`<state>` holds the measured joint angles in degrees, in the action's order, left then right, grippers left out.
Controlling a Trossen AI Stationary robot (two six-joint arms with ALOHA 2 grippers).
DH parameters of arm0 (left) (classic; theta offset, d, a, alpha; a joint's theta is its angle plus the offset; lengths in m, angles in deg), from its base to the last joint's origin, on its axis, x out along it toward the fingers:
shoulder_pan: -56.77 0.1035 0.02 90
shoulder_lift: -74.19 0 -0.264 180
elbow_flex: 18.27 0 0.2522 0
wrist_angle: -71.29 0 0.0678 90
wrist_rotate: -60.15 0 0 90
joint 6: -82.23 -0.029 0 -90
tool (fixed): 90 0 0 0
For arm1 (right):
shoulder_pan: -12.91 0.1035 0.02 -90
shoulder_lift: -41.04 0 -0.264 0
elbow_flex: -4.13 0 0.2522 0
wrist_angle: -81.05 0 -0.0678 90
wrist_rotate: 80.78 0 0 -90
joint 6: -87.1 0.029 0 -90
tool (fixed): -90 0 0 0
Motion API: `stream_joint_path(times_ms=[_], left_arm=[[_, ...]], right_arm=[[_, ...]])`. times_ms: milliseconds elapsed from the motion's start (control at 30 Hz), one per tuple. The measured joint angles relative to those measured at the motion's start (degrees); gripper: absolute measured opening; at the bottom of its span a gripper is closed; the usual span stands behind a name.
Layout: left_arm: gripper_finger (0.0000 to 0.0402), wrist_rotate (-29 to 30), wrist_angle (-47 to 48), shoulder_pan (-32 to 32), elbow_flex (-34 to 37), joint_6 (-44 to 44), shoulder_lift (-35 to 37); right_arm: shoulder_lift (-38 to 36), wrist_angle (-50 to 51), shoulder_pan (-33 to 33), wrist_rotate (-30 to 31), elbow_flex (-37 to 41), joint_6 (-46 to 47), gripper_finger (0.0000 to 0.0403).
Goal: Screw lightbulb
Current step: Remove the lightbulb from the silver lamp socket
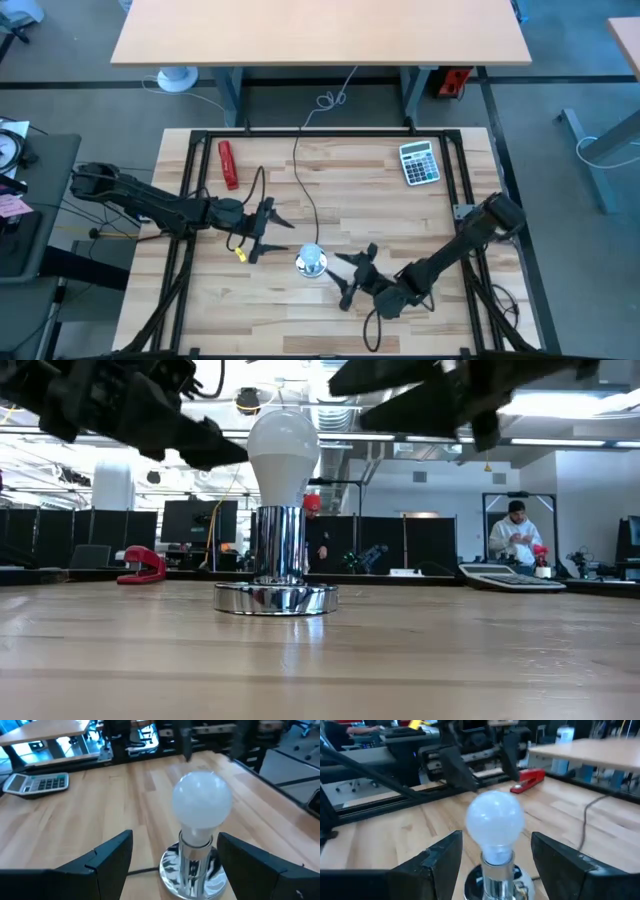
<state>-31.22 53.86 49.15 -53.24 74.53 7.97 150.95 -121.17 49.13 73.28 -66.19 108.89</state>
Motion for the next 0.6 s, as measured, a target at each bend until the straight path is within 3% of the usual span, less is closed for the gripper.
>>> stream_joint_path(times_ms=[133,267,400,600], left_arm=[[0.0278,-0.42,-5.79,0.76,0.24,0.23,-5.23],[0.0278,-4.94,-14.16,2.16,0.22,1.20,-11.92],[0.0278,-12.54,-21.32,3.50,0.22,4.03,-16.92],[0.0278,-16.10,-26.84,3.90,0.18,4.64,-19.10]], right_arm=[[7.30,-10.93,-0.97,3.13,-3.45,-10.89,0.0244],[11.59,-13.52,-2.06,4.03,-7.43,-17.07,0.0244],[13.02,-13.41,-2.59,4.23,-9.76,-19.23,0.0244],[13.05,-13.23,-3.27,4.88,-9.81,-18.88,0.0244]])
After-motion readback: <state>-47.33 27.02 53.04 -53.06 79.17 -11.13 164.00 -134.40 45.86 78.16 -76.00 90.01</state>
